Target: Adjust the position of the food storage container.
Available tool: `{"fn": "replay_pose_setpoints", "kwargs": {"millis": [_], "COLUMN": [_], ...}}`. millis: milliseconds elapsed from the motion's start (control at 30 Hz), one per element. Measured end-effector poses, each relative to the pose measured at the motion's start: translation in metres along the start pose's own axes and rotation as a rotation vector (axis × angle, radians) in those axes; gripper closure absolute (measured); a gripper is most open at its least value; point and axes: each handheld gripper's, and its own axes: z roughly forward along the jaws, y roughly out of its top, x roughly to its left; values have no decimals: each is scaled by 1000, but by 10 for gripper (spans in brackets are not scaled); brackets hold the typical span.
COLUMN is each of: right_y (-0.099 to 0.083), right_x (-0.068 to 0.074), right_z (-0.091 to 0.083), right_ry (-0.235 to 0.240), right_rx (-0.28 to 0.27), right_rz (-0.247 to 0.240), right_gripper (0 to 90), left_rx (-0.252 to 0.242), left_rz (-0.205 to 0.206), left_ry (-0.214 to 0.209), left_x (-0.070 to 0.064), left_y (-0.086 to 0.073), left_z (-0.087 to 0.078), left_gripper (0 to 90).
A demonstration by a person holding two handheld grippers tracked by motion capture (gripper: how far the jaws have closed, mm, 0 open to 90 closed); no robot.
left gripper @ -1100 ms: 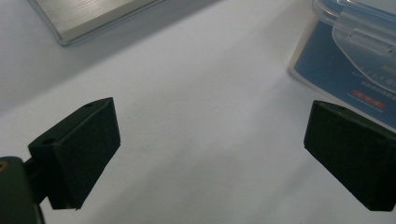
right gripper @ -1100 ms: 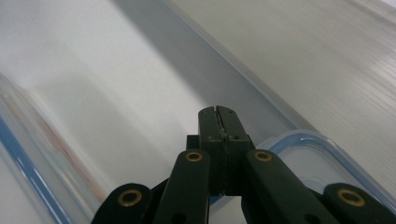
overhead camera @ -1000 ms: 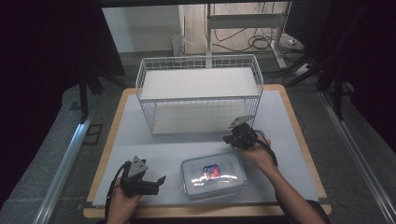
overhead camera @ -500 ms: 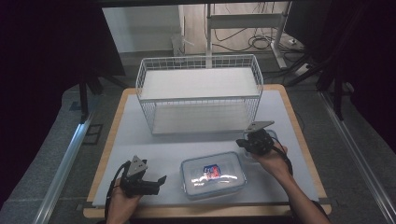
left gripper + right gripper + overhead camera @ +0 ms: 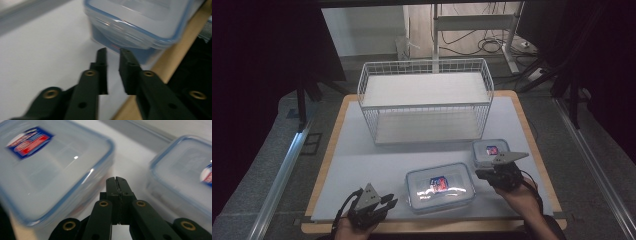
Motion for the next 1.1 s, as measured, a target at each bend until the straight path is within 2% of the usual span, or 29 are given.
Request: {"fn": "replay_pose_setpoints", "kwargs": {"millis": [33,100,133,167,233,367,467,500,567,667,767,867,1000,1100], "right_y": [-2,-9,-9,-14,-17,-20,-20,-20,-20,-19,-16,-13,-8,-6], "right_x": [4,15,15,18,20,26,27,27,29,32,35,34,31,28], "right_z": [-2,-7,-7,-7,-6,-4,-3,-3,0,5,9,12,18,21], "right_ry": [6,-1,-1,9,17,20,14,14,10,22,25,27,34,37], "right_rx": [-2,6,6,16,25,45,51,54,63,73,72,67,54,41], "right_rz": [-8,-33,-33,-26,-18,-17,-17,-2,-7,-19,-33,-34,-16,5], "right_gripper": [896,896,896,896,896,896,896,896,896,896,896,896,892,890], "left_rx": [1,10,10,26,55,67,72,73,77,105,91,92,84,85], "left_rz": [-11,-34,-34,-34,-13,7,8,0,-1,36,27,32,8,6], "left_ry": [-12,-56,-56,-101,-119,-148,-144,-150,-163,-115,-121,-108,-99,-95], "left_x": [-5,-14,-14,-20,-26,-36,-37,-37,-37,-39,-36,-33,-25,-22], "left_y": [-2,-7,-7,-9,-8,-3,-1,1,2,4,8,9,10,12], "left_z": [0,1,1,5,12,23,27,31,32,37,38,39,41,43], "left_gripper": [836,894,897,898,898,899,898,898,899,898,898,898,896,889]}}
